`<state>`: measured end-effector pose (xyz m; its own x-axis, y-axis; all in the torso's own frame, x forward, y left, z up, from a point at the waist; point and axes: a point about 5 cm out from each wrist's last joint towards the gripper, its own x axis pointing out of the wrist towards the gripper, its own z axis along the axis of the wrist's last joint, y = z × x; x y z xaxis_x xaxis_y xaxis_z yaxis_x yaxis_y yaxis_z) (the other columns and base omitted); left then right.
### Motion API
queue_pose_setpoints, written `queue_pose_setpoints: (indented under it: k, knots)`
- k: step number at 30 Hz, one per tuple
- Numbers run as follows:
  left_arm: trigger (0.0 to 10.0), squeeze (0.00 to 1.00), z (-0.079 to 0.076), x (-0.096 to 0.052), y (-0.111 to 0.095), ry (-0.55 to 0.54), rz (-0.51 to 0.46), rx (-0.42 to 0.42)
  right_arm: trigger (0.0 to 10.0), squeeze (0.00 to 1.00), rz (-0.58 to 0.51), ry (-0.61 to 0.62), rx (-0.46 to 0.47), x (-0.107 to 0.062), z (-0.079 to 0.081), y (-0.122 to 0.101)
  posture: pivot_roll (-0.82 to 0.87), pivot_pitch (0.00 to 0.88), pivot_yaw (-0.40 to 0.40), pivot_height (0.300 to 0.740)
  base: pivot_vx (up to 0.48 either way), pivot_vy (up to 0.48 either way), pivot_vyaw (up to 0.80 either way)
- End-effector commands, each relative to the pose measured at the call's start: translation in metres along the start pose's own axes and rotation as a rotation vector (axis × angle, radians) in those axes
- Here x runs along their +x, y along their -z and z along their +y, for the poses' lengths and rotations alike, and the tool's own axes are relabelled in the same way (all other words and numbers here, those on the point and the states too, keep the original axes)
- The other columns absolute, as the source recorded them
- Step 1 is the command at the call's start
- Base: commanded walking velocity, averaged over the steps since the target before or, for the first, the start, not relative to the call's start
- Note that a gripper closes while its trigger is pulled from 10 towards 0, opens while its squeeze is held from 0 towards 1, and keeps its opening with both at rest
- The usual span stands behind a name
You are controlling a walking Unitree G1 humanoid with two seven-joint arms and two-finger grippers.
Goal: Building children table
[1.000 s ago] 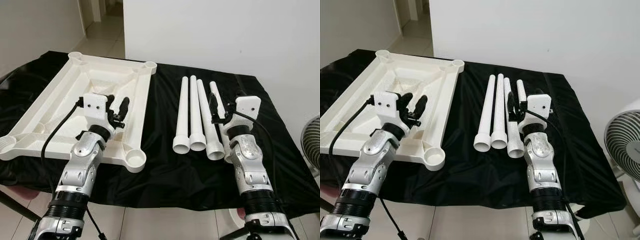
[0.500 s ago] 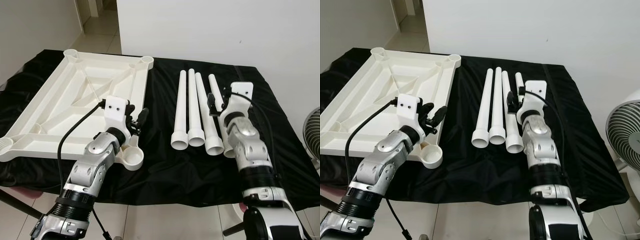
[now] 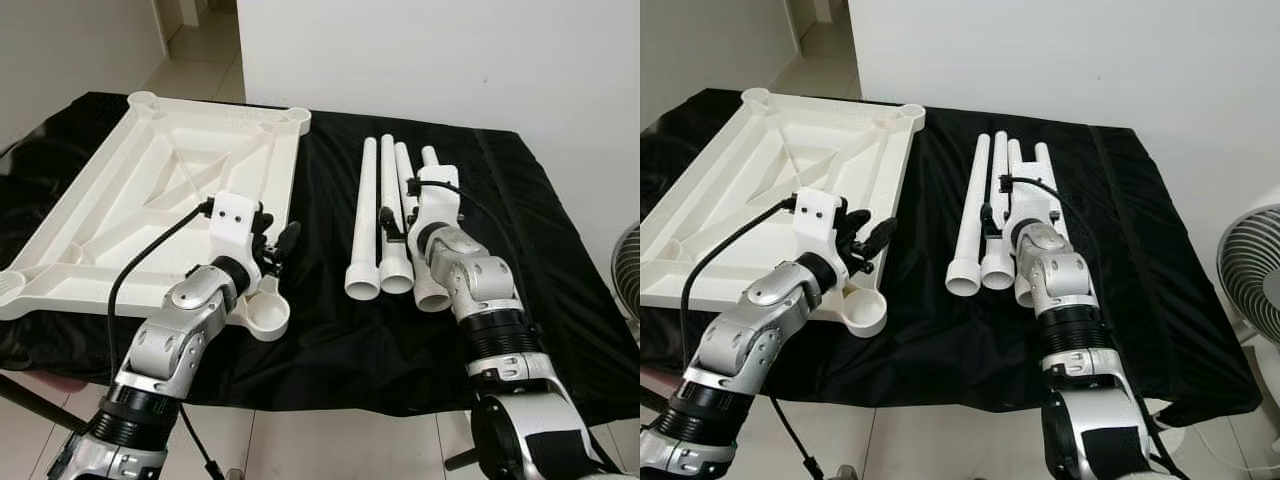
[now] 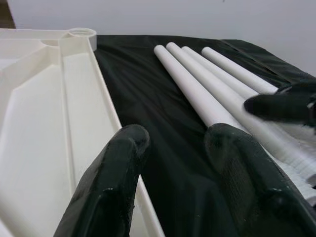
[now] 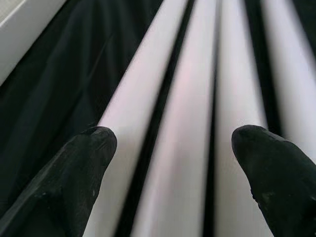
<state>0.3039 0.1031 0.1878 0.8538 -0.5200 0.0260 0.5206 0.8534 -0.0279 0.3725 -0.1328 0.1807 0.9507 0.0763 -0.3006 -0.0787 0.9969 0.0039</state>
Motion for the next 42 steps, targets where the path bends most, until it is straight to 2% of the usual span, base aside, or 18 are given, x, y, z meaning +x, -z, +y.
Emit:
queue_pose_setpoints:
  k: [1, 7, 12, 15, 17, 22, 31, 33, 42]
  knots:
    - [10.0, 0.0, -0.008, -0.002, 0.003, 0.109, 0.019, 0.002, 10.0, 0.0, 0.028, 0.008, 0.026, 0.0, 0.0, 0.002, 0.15, 0.063, -0.052, 0.74, 0.0, 0.0, 0.0]
    - [10.0, 0.0, -0.009, -0.005, 0.004, 0.105, 0.027, -0.008, 10.0, 0.0, 0.09, 0.009, 0.043, -0.001, 0.003, 0.011, 0.15, 0.061, -0.052, 0.74, 0.0, 0.0, 0.0]
    - [10.0, 0.0, -0.01, -0.007, 0.003, 0.106, 0.035, -0.01, 10.0, 0.0, 0.206, 0.015, 0.105, -0.002, 0.003, 0.028, 0.15, 0.064, -0.053, 0.74, 0.0, 0.0, 0.0]
    - [10.0, 0.0, -0.009, -0.006, 0.003, 0.105, 0.036, -0.01, 10.0, 0.0, 0.222, 0.016, 0.115, -0.002, 0.003, 0.03, 0.15, 0.064, -0.053, 0.74, 0.0, 0.0, 0.0]
    - [10.0, 0.0, -0.01, -0.007, 0.002, 0.105, 0.039, -0.014, 10.0, 0.0, 0.301, -0.002, 0.178, -0.002, 0.006, 0.039, 0.14, 0.063, -0.045, 0.74, 0.0, 0.0, 0.0]
    - [10.0, 0.0, -0.01, -0.008, 0.001, 0.11, 0.043, -0.013, 10.0, 0.0, 0.391, -0.034, 0.25, 0.001, 0.012, 0.045, 0.14, 0.063, -0.041, 0.74, 0.0, 0.0, 0.0]
    - [10.0, 0.0, -0.011, -0.007, 0.0, 0.11, 0.042, -0.013, 10.0, 0.0, 0.476, -0.047, 0.251, 0.003, 0.011, 0.048, 0.14, 0.07, -0.038, 0.74, 0.0, 0.0, 0.0]
    - [10.0, 0.0, -0.01, -0.007, -0.001, 0.105, 0.043, -0.015, 10.0, 0.0, 0.537, -0.02, 0.25, 0.004, 0.006, 0.056, 0.14, 0.078, -0.042, 0.74, 0.0, 0.0, 0.0]
    - [10.0, 0.0, -0.01, -0.006, -0.002, 0.094, 0.039, -0.02, 10.0, 0.0, 0.619, 0.04, 0.237, 0.004, -0.005, 0.071, 0.14, 0.083, -0.046, 0.74, 0.0, 0.0, 0.0]
